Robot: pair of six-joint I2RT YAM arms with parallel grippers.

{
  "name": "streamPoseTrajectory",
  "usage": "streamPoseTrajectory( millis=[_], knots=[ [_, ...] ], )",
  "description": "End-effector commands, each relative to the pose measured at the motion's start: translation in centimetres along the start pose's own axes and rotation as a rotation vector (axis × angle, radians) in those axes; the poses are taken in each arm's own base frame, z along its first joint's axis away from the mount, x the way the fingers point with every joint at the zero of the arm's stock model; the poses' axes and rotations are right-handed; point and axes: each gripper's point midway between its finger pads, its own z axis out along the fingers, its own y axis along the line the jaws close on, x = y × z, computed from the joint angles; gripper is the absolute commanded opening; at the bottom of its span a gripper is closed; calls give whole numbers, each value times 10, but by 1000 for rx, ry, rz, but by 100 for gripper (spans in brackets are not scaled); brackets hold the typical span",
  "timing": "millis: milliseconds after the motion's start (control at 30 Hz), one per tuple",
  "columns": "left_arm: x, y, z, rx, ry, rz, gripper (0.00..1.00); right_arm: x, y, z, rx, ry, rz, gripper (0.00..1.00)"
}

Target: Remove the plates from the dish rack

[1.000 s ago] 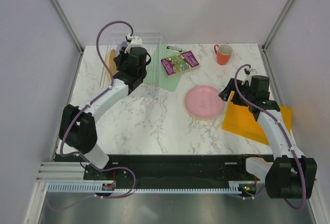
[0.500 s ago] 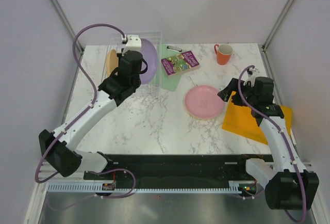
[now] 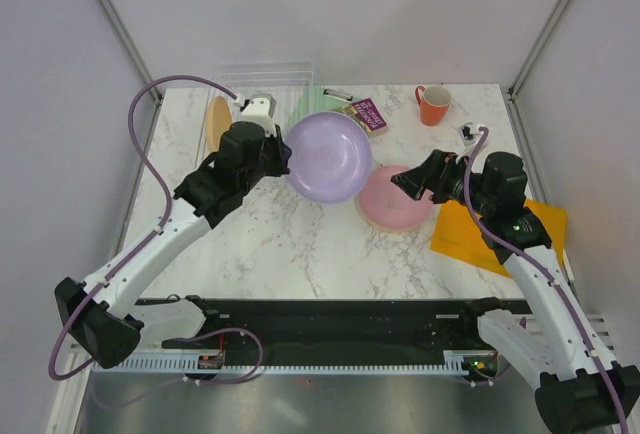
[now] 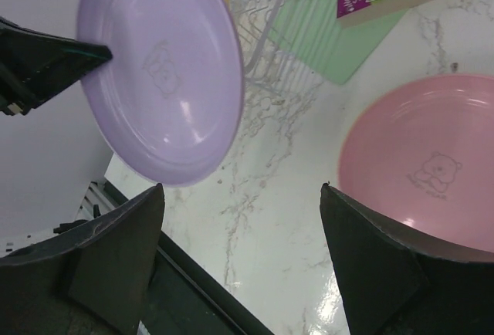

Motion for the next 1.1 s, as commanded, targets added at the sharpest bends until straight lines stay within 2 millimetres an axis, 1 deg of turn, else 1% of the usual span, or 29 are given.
streamPoseTrajectory(
  millis=[0, 33, 100, 133, 267, 333, 367, 433, 467, 500, 567, 600, 633, 667, 733, 767, 800, 833, 867, 900, 933, 967, 1000, 1033, 1067],
  knots=[
    [-1, -43, -6, 200, 9, -135, 2, -12, 34, 8, -100, -38, 2, 89],
    [-1, -45, -8, 213, 8, -141, 2, -12, 35, 10, -106, -40, 1, 89],
    [6, -50, -9, 243, 24, -155, 2, -3, 34, 17, -103, -19, 10, 89],
    [5, -53, -11, 257, 16, -163, 2, -3, 35, 20, -106, -21, 7, 89],
    [10, -62, -17, 315, 26, -182, 2, 9, 30, 34, -98, 9, 16, 89],
    [10, -64, -17, 322, 22, -191, 2, 13, 32, 39, -108, 17, 15, 87],
    [12, -67, -19, 346, 32, -191, 2, 16, 29, 42, -101, 26, 21, 86],
    [13, -70, -21, 362, 33, -198, 2, 20, 30, 46, -105, 37, 14, 73],
    [16, -72, -21, 375, 38, -199, 2, 23, 28, 49, -100, 49, 17, 70],
    [14, -72, -24, 383, 31, -204, 2, 24, 27, 50, -100, 53, 14, 53],
    [19, -70, -23, 377, 35, -204, 2, 24, 25, 51, -91, 51, 7, 37],
    [20, -69, -23, 374, 35, -204, 2, 25, 24, 51, -90, 54, 5, 13],
    [21, -67, -23, 368, 33, -200, 2, 24, 23, 50, -82, 51, 1, 2],
    [24, -63, -22, 349, 33, -197, 2, 19, 22, 49, -65, 31, -9, 0],
    [31, -56, -21, 321, 46, -181, 34, 17, 16, 46, -20, 26, -19, 0],
    [33, -45, -17, 259, 35, -170, 62, 9, 15, 43, 4, 3, -47, 0],
    [38, -36, -17, 222, 47, -154, 71, 7, 1, 40, 86, -6, -52, 0],
    [40, -29, -17, 188, 45, -146, 76, 2, -5, 37, 127, -22, -66, 0],
    [41, -16, -16, 123, 29, -134, 83, -6, -10, 33, 173, -42, -95, 0],
    [45, -6, -17, 82, 33, -111, 85, -7, -27, 28, 263, -45, -99, 0],
    [41, 2, -22, 52, 10, -103, 86, -9, -37, 27, 314, -45, -105, 0],
    [40, 16, -23, -12, -11, -83, 88, -10, -44, 25, 349, -44, -109, 0],
    [41, 22, -26, -37, -16, -72, 88, -11, -59, 21, 398, -35, -105, 0],
    [39, 30, -29, -72, -34, -62, 88, -7, -70, 23, 426, -16, -92, 0],
    [33, 34, -36, -78, -59, -53, 88, -4, -79, 23, 444, -2, -79, 0]
  ],
)
